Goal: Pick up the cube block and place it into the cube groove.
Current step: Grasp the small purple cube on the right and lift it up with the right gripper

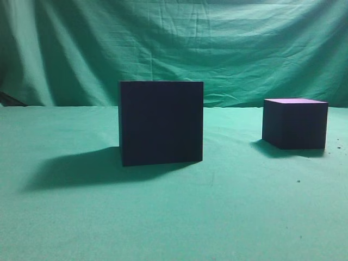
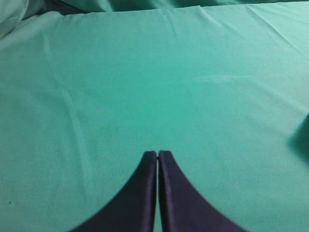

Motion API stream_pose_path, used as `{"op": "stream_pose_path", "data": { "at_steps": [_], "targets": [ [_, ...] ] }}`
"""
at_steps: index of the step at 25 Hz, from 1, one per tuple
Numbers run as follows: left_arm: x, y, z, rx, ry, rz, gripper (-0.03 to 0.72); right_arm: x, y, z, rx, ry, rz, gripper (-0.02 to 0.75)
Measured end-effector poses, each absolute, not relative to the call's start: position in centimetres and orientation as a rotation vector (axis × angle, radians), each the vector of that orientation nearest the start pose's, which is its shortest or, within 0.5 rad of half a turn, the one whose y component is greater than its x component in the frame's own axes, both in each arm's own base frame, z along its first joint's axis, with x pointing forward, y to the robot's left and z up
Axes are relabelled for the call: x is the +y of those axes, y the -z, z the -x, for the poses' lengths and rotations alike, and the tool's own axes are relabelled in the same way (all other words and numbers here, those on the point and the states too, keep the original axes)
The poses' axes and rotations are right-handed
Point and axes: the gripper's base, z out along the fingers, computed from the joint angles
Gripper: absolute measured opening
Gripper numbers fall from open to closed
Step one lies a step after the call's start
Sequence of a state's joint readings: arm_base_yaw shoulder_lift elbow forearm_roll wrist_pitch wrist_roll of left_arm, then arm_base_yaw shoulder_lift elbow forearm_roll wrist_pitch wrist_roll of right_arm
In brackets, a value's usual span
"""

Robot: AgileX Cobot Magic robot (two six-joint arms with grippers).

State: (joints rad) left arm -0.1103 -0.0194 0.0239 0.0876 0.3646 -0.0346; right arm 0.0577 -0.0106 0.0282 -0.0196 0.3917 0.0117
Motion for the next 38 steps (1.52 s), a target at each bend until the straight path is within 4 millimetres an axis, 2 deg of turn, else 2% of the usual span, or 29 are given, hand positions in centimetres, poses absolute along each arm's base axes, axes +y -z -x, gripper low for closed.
{"op": "stream_pose_path", "data": {
  "at_steps": [11, 12, 13, 14, 15, 22, 23, 24, 25, 28, 31, 34, 38],
  "targets": [
    [-0.3, -17.3, -5.2, 1.847, 0.015, -0.124, 0.000, 0.2, -16.9, -5.2, 1.892, -0.028, 0.056, 0.000],
    [-0.3, -17.3, -5.2, 1.847, 0.015, -0.124, 0.000, 0.2, -16.9, -5.2, 1.892, -0.028, 0.056, 0.047],
    [-0.3, -17.3, -5.2, 1.847, 0.015, -0.124, 0.000, 0.2, -16.9, -5.2, 1.892, -0.028, 0.056, 0.000],
    [-0.3, -17.3, -5.2, 1.847, 0.015, -0.124, 0.000, 0.2, -16.9, -5.2, 1.892, -0.028, 0.056, 0.000],
    [-0.3, -17.3, -5.2, 1.847, 0.015, -0.124, 0.000, 0.2, -16.9, -5.2, 1.892, -0.028, 0.056, 0.047],
    [-0.3, -17.3, -5.2, 1.847, 0.015, -0.124, 0.000, 0.1, -17.2, -5.3, 1.858, 0.012, 0.088, 0.047],
    [-0.3, -17.3, -5.2, 1.847, 0.015, -0.124, 0.000, 0.2, -17.5, -5.4, 1.821, 0.016, 0.093, 0.047],
    [-0.3, -17.3, -5.2, 1.847, 0.015, -0.124, 0.000, 0.2, -18.0, -5.5, 1.769, 0.006, 0.087, 0.000],
    [-0.3, -17.3, -5.2, 1.847, 0.015, -0.124, 0.000, 0.3, -18.5, -5.6, 1.706, -0.016, 0.071, 0.047],
    [-0.3, -17.3, -5.2, 1.847, 0.015, -0.124, 0.000, 0.3, -20.3, -5.7, 1.516, -0.084, 0.009, 0.047],
    [-0.3, -17.3, -5.2, 1.847, 0.015, -0.124, 0.000, 0.2, -21.4, -5.5, 1.397, -0.107, -0.022, 0.047],
    [-0.3, -17.3, -5.2, 1.847, 0.015, -0.124, 0.000, 0.3, -21.7, -5.8, 1.460, -0.118, -0.028, 0.047],
    [-0.3, -17.3, -5.2, 1.847, 0.015, -0.124, 0.000, 0.6, -24.5, -7.4, 1.678, -0.126, -0.019, 0.047]
  ]
}}
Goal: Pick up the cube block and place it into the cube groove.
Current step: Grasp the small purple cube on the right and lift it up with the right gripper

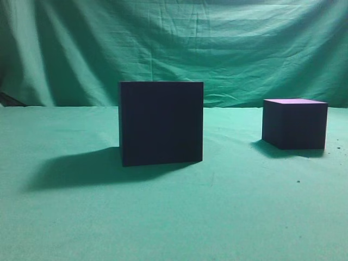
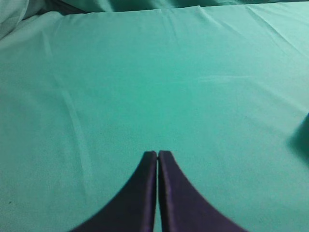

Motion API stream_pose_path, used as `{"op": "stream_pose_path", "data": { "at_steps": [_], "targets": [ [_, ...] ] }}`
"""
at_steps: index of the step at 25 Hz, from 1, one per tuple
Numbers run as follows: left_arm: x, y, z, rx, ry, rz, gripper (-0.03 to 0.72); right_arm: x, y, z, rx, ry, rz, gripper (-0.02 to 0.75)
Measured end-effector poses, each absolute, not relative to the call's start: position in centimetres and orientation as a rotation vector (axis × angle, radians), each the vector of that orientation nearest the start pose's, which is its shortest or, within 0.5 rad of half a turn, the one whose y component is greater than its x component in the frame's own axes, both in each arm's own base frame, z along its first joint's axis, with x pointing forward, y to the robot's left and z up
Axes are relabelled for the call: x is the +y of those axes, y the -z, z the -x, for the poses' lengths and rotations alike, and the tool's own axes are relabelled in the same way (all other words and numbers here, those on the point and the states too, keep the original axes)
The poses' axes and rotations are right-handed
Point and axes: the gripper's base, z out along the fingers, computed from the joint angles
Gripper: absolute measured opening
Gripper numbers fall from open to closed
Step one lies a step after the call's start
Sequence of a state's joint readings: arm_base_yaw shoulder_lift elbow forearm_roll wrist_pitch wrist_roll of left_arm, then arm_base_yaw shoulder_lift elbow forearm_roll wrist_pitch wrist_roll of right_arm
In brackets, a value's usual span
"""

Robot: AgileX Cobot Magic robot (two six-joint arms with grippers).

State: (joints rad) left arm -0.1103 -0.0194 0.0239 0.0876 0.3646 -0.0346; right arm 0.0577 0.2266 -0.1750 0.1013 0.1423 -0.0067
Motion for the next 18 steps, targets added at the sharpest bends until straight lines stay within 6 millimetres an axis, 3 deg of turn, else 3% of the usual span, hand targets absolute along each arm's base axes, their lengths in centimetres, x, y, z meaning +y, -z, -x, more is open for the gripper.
{"op": "stream_pose_path", "data": {
  "at_steps": [4, 8, 10, 11, 12, 18],
  "targets": [
    [-0.3, -17.3, -5.2, 1.847, 0.015, -0.124, 0.000, 1.1, -27.2, -10.3, 1.937, -0.199, -0.057, 0.047],
    [-0.3, -17.3, -5.2, 1.847, 0.015, -0.124, 0.000, 1.8, -27.9, -13.5, 2.153, -0.242, -0.049, 0.047],
    [-0.3, -17.3, -5.2, 1.847, 0.015, -0.124, 0.000, 2.1, -28.3, -15.0, 2.256, -0.237, 0.022, 0.047],
    [-0.3, -17.3, -5.2, 1.847, 0.015, -0.124, 0.000, 2.4, -28.6, -15.8, 2.314, -0.239, 0.072, 0.000],
    [-0.3, -17.3, -5.2, 1.847, 0.015, -0.124, 0.000, 2.8, -28.9, -16.7, 2.370, -0.251, 0.120, 0.000],
    [-0.3, -17.3, -5.2, 1.847, 0.015, -0.124, 0.000, 7.8, -29.2, -21.7, 2.637, -0.310, 0.452, 0.000]
  ]
}}
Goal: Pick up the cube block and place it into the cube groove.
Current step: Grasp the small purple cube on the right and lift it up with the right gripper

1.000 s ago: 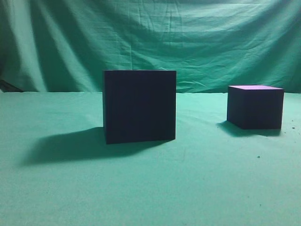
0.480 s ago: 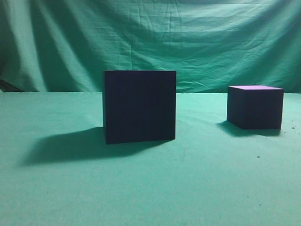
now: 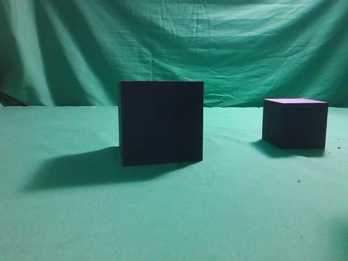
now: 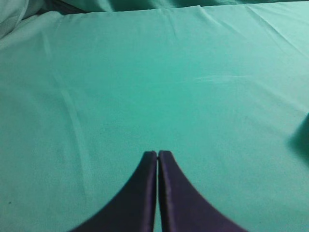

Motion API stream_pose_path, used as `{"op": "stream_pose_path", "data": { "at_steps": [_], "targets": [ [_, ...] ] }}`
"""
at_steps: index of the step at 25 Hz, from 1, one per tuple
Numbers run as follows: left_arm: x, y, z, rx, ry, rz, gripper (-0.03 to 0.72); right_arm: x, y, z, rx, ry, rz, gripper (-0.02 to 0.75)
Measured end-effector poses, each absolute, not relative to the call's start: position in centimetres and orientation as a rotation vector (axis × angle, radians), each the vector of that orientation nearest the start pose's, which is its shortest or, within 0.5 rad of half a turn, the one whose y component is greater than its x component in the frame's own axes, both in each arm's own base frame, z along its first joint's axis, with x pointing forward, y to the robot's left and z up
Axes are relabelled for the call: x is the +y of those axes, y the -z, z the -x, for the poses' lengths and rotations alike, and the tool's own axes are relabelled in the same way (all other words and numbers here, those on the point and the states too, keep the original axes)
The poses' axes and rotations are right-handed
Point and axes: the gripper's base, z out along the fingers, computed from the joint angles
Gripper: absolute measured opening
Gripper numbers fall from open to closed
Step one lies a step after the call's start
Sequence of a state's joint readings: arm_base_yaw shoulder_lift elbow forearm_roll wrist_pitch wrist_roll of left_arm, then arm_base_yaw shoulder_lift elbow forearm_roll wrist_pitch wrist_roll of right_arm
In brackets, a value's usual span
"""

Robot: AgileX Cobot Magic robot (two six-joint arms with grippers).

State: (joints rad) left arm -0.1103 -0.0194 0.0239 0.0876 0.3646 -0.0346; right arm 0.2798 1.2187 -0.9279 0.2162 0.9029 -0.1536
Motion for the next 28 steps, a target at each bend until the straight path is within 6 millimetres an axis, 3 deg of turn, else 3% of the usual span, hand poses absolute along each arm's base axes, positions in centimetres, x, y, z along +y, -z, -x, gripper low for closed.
{"op": "stream_pose_path", "data": {
  "at_steps": [5, 9, 13, 18, 20, 27, 28],
  "targets": [
    [-0.3, -17.3, -5.2, 1.847, 0.015, -0.124, 0.000, 11.8, -28.1, -25.5, 2.785, -0.214, 0.619, 0.000],
    [-0.3, -17.3, -5.2, 1.847, 0.015, -0.124, 0.000, 13.3, -26.4, -28.3, 2.877, -0.164, 0.643, 0.000],
    [-0.3, -17.3, -5.2, 1.847, 0.015, -0.124, 0.000, 13.8, -24.6, -30.0, 2.931, -0.108, 0.642, 0.208],
    [-0.3, -17.3, -5.2, 1.847, 0.015, -0.124, 0.000, 13.6, -22.9, -31.2, 2.942, -0.021, 0.540, 0.549],
    [-0.3, -17.3, -5.2, 1.847, 0.015, -0.124, 0.000, 13.6, -22.7, -31.6, 2.924, -0.009, 0.494, 0.619],
    [-0.3, -17.3, -5.2, 1.847, 0.015, -0.124, 0.000, 14.1, -21.2, -32.7, 2.916, -0.015, 0.450, 0.613],
    [-0.3, -17.3, -5.2, 1.847, 0.015, -0.124, 0.000, 14.1, -20.9, -32.7, 2.922, -0.013, 0.451, 0.567]
  ]
}}
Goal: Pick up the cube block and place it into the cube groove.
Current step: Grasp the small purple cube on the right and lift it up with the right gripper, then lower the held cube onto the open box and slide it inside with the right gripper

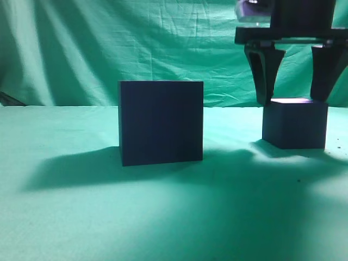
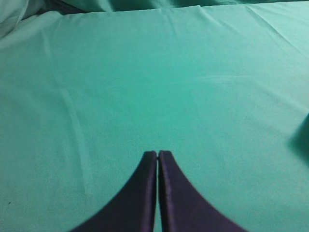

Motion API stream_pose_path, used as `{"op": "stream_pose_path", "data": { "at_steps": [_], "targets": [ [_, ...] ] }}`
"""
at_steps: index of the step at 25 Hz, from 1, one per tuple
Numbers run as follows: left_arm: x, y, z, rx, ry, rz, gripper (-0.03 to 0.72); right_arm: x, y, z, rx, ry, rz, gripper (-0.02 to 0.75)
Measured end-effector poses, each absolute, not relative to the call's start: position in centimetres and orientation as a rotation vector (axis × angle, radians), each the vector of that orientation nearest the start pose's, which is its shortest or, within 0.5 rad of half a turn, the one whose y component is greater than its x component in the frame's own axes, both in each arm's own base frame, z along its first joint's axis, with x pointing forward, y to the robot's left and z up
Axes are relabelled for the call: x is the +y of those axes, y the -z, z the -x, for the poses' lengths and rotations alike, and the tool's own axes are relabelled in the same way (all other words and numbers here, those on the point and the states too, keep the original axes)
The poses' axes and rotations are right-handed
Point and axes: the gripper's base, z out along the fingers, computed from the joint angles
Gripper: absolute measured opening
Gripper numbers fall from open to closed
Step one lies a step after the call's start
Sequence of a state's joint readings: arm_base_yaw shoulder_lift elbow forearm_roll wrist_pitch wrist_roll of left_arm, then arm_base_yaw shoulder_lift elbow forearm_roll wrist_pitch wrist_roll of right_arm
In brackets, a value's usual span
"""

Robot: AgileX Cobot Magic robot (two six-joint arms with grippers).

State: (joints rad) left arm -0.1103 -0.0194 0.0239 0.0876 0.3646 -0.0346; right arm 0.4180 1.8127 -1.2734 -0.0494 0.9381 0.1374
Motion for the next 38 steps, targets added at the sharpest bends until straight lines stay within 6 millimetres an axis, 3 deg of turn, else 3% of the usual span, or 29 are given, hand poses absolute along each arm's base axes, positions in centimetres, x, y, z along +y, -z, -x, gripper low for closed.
{"op": "stream_pose_path", "data": {
  "at_steps": [7, 10, 14, 18, 22, 26, 29, 34, 38],
  "targets": [
    [-0.3, -17.3, -5.2, 1.847, 0.015, -0.124, 0.000, 14.2, -20.0, -33.0, 2.946, -0.007, 0.427, 0.567],
    [-0.3, -17.3, -5.2, 1.847, 0.015, -0.124, 0.000, 14.3, -19.8, -33.0, 2.953, -0.006, 0.416, 0.427],
    [-0.3, -17.3, -5.2, 1.847, 0.015, -0.124, 0.000, 14.3, -19.9, -33.1, 2.951, -0.007, 0.412, 0.430],
    [-0.3, -17.3, -5.2, 1.847, 0.015, -0.124, 0.000, 14.5, -21.5, -33.6, 2.950, -0.006, 0.402, 0.430],
    [-0.3, -17.3, -5.2, 1.847, 0.015, -0.124, 0.000, 15.6, -24.8, -33.9, 2.927, -0.014, 0.432, 0.430],
    [-0.3, -17.3, -5.2, 1.847, 0.015, -0.124, 0.000, 18.8, -29.1, -32.2, 2.851, -0.047, 0.565, 0.430],
    [-0.3, -17.3, -5.2, 1.847, 0.015, -0.124, 0.000, 22.2, -30.9, -30.4, 2.780, -0.096, 0.669, 0.430],
    [-0.3, -17.3, -5.2, 1.847, 0.015, -0.124, 0.000, 27.0, -31.2, -26.5, 2.748, -0.147, 0.836, 0.430],
    [-0.3, -17.3, -5.2, 1.847, 0.015, -0.124, 0.000, 28.6, -29.9, -25.6, 2.778, -0.140, 0.856, 0.430]
  ]
}}
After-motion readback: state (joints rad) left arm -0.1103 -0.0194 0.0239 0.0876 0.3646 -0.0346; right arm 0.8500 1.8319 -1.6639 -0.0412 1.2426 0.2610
